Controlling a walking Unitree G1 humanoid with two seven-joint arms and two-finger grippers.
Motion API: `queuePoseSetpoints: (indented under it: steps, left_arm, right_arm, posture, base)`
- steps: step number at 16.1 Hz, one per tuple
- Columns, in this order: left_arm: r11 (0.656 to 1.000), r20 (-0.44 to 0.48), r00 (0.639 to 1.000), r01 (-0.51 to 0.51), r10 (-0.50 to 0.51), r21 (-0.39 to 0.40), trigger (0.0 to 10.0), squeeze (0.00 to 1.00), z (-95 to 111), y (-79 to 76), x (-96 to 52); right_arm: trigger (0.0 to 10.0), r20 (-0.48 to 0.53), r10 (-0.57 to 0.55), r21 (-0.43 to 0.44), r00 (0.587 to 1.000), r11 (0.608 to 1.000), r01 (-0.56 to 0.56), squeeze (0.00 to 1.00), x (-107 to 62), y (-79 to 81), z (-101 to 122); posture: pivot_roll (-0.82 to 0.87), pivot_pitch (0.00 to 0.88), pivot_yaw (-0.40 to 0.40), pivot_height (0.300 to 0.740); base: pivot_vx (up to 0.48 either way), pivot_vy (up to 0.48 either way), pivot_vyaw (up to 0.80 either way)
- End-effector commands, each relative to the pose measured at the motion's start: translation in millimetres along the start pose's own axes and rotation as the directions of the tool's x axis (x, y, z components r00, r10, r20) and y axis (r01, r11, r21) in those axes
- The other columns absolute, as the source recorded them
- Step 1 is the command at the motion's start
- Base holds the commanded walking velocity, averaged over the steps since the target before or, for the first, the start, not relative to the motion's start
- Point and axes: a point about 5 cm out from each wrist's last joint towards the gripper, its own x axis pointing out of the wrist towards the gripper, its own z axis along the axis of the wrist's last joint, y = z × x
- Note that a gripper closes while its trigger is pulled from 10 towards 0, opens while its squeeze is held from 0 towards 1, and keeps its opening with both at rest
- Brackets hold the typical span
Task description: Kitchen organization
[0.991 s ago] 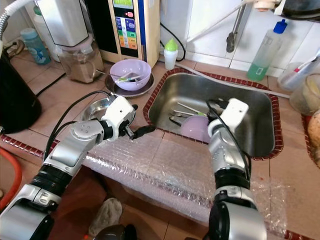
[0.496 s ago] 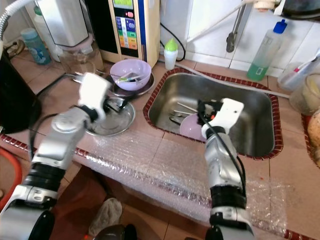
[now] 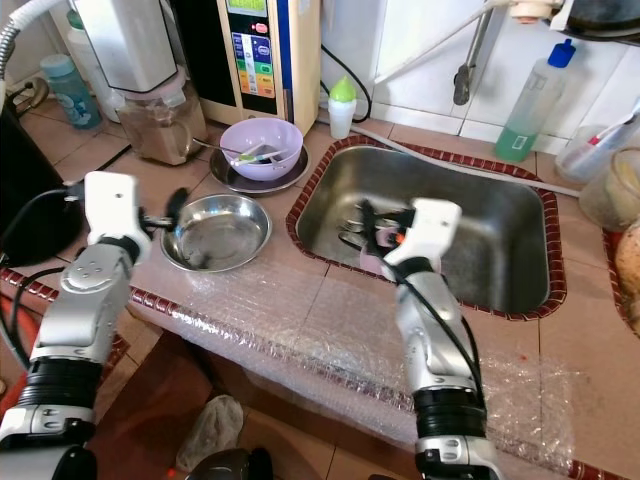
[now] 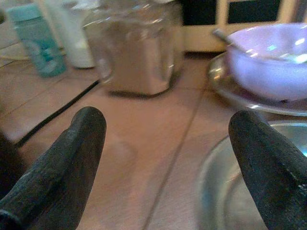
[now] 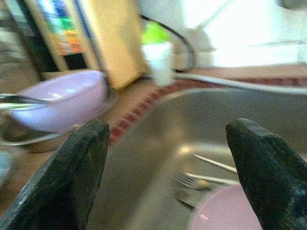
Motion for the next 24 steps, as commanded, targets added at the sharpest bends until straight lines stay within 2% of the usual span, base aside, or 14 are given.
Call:
queuePoseSetpoints:
  steps: [1,3,4,5,6,7,12,24]
  left_arm:
    - [1.0,-0.033,0.999,-0.022,0.022,-0.002,10.0,0.0,-3.2,6.0,0.9]
    - [0.997,-0.124,0.992,-0.017,0.008,-0.07,10.0,0.0,-13.6,6.7,1.8]
    - [0.996,-0.134,0.991,-0.017,0.006,-0.082,10.0,0.0,-14.5,6.6,1.8]
    - [0.995,-0.147,0.989,-0.015,0.0,-0.098,8.7,0.0,-15.7,5.9,1.9]
    - [0.991,-0.177,0.984,0.012,-0.036,-0.136,1.3,0.0,-18.9,2.5,2.5]
    - [0.985,-0.213,0.975,0.03,-0.066,-0.171,0.0,0.0,-24.1,-1.6,1.8]
    - [0.964,-0.267,0.955,0.057,-0.128,-0.26,0.0,0.0,-31.9,-7.4,0.3]
    - [0.907,-0.295,0.94,0.033,-0.17,-0.42,0.0,0.0,-33.2,-0.8,0.3]
  right_arm:
    - [10.0,-0.008,0.044,-0.015,0.999,0.999,-0.044,0.0,-1.8,6.1,-0.4]
    - [10.0,-0.014,0.119,-0.063,0.993,0.991,-0.119,0.0,-5.3,16.8,-1.6]
    - [10.0,-0.017,0.123,-0.069,0.992,0.99,-0.124,0.0,-5.8,17.6,-2.1]
    - [10.0,-0.021,0.126,-0.07,0.992,0.989,-0.127,0.0,-6.4,18.3,-2.8]
    - [10.0,-0.034,0.141,-0.069,0.989,0.987,-0.143,0.0,-7.7,19.9,-4.0]
    - [10.0,-0.059,0.167,-0.093,0.984,0.981,-0.172,0.0,-9.2,22.0,-6.9]
    - [10.0,-0.084,0.192,-0.109,0.978,0.974,-0.201,0.0,-12.9,23.9,-10.6]
    - [10.0,-0.112,0.181,-0.133,0.977,0.972,-0.196,0.0,-13.0,20.9,-13.8]
  posture:
    - [-0.04,0.029,0.029,0.74]
    - [-0.04,0.03,0.028,0.74]
    - [-0.04,0.03,0.028,0.74]
    - [-0.04,0.03,0.028,0.74]
    - [-0.04,0.03,0.028,0.74]
    - [-0.05,0.024,0.032,0.74]
    - [-0.05,0.027,0.031,0.74]
    - [-0.06,0.028,0.03,0.74]
  base:
    - [0.0,0.0,0.0]
    - [0.0,0.0,0.0]
    - [0.0,0.0,0.0]
    - [0.0,0.0,0.0]
    - [0.0,0.0,0.0]
    - [0.0,0.0,0.0]
    - [0.0,0.0,0.0]
    - [0.0,0.0,0.0]
